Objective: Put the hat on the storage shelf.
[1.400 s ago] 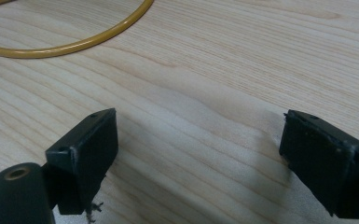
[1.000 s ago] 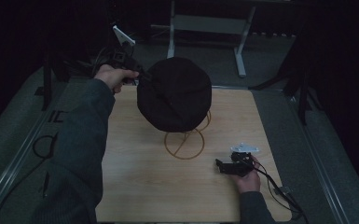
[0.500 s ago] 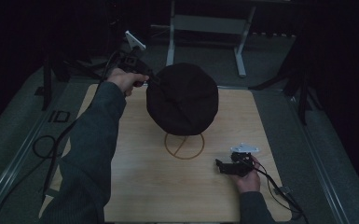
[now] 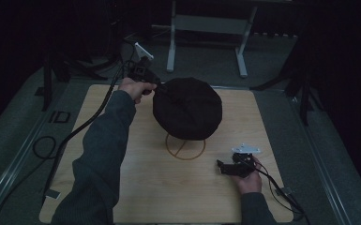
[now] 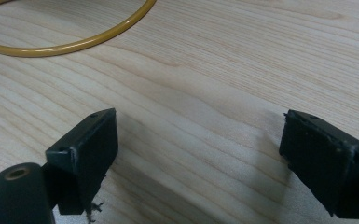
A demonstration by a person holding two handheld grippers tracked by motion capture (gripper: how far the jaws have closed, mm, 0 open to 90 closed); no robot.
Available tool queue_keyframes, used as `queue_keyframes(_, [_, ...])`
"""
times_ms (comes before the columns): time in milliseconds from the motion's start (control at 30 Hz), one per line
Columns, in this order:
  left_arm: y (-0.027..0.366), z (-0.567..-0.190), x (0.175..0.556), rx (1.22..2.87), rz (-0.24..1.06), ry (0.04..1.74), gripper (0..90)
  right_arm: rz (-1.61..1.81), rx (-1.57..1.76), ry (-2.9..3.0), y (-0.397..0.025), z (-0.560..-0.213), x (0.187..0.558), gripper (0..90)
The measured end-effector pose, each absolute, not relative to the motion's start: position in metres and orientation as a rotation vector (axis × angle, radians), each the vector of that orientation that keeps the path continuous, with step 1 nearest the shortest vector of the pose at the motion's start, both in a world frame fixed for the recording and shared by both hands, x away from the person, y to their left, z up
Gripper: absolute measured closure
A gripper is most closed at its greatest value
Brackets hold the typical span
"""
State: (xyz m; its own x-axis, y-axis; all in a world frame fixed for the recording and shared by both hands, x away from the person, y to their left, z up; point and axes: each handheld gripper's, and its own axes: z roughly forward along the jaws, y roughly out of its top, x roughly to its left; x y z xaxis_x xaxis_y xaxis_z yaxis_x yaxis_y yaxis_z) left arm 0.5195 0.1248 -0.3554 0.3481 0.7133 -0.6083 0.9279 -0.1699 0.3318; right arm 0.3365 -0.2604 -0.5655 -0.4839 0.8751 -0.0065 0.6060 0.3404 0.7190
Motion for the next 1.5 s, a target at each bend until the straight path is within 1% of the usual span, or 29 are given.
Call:
queue_keyframes(200, [0.124, -0.358, 0.518, 1.954, -0.393, 1.39, 74.5, 0.935, 1.303, 2.218, -0.26, -0.566, 0.336, 11.5])
queue_keyframes(500, [0.128, -0.368, 0.518, 1.959, -0.432, 1.353, 70.8, 0.935, 1.303, 2.217, -0.26, -0.566, 0.336, 11.5])
queue_keyframes(667, [0.131, -0.376, 0.518, 1.975, -0.473, 1.352, 64.3, 0.935, 1.304, 2.217, -0.26, -0.566, 0.336, 11.5])
queue_keyframes(800, [0.133, -0.381, 0.518, 1.983, -0.499, 1.34, 54.5, 0.935, 1.303, 2.218, -0.26, -0.566, 0.336, 11.5])
queue_keyframes(933, [0.137, -0.377, 0.517, 1.973, -0.478, 1.328, 42.6, 0.935, 1.304, 2.218, -0.26, -0.566, 0.336, 11.5])
queue_keyframes(1067, [0.14, -0.373, 0.516, 1.979, -0.456, 1.318, 37.6, 0.935, 1.304, 2.218, -0.26, -0.566, 0.336, 11.5])
queue_keyframes(1300, [0.147, -0.368, 0.513, 2.004, -0.391, 1.317, 36.5, 0.935, 1.303, 2.218, -0.26, -0.566, 0.336, 11.5])
queue_keyframes(1400, [0.15, -0.366, 0.513, 2.009, -0.337, 1.325, 36.9, 0.935, 1.303, 2.218, -0.26, -0.565, 0.336, 11.5])
queue_keyframes(1500, [0.153, -0.364, 0.511, 2.051, -0.259, 1.344, 37.1, 0.935, 1.303, 2.218, -0.26, -0.566, 0.336, 11.5])
